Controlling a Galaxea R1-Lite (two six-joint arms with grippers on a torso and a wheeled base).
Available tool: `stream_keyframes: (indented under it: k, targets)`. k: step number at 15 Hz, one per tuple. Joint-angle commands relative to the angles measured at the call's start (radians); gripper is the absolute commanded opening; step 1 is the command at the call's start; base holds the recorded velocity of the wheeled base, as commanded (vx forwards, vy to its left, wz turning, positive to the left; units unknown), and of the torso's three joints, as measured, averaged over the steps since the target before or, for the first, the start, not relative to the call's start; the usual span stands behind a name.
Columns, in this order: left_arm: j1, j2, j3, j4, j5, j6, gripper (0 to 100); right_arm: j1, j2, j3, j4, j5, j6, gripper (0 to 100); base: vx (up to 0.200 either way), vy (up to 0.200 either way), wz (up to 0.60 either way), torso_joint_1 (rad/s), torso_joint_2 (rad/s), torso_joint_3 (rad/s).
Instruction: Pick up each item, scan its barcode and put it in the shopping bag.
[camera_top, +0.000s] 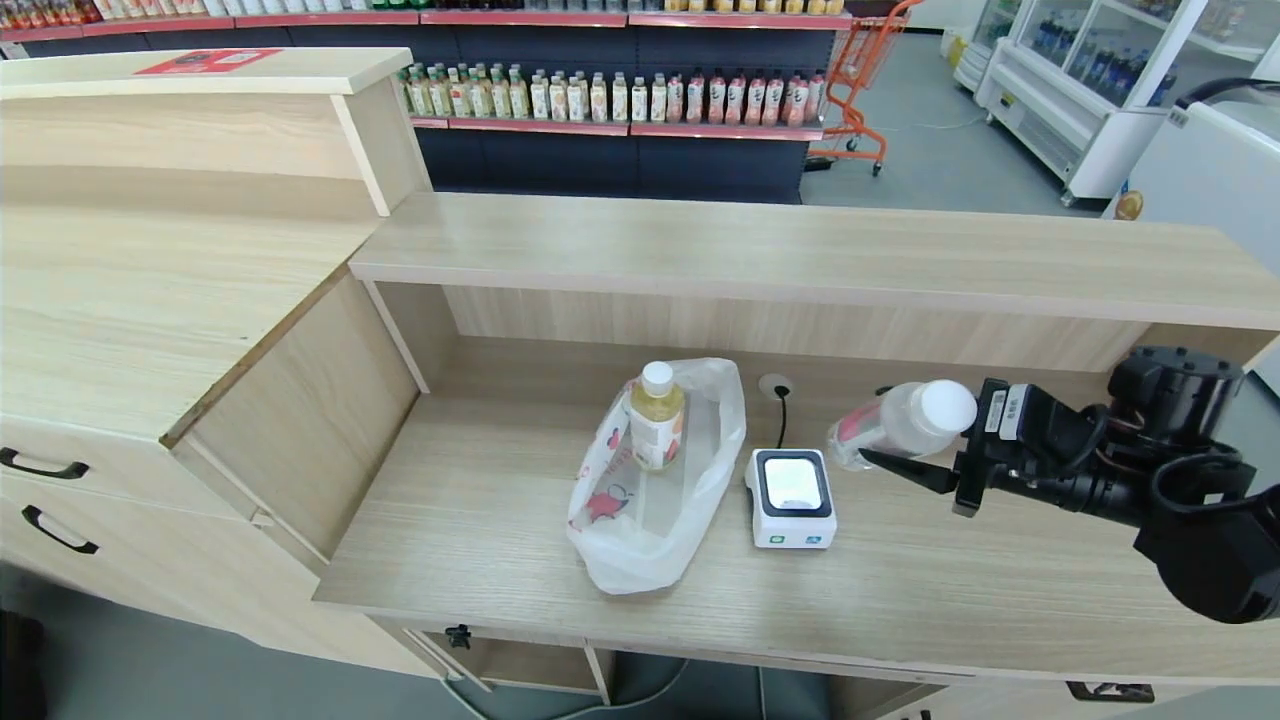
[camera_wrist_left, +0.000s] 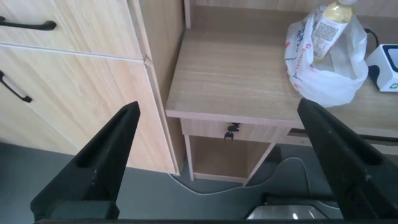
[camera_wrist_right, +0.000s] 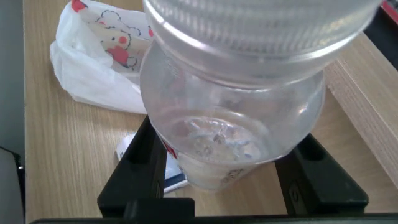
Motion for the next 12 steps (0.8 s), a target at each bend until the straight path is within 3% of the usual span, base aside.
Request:
stream_keyframes:
  k: [1, 7, 12]
  targets:
    - [0.0, 0.001, 0.0, -0.001, 0.0, 0.001, 100, 0.002, 0.114, -0.001, -0.097, 0.027, 0.003, 0, 0.0, 0.0, 0.0, 0.0, 0.0, 0.0]
    - [0.0, 0.001, 0.0, -0.001, 0.0, -0.001, 100, -0.007, 0.238, -0.066, -0.172, 0.113, 0.003, 0, 0.0, 0.0, 0.0, 0.0, 0.0, 0.0]
    - [0.0, 0.001, 0.0, -0.001, 0.0, -0.001, 100, 0.0, 0.389, -0.274, -0.172, 0.145, -0.024, 0, 0.0, 0.0, 0.0, 0.0, 0.0, 0.0]
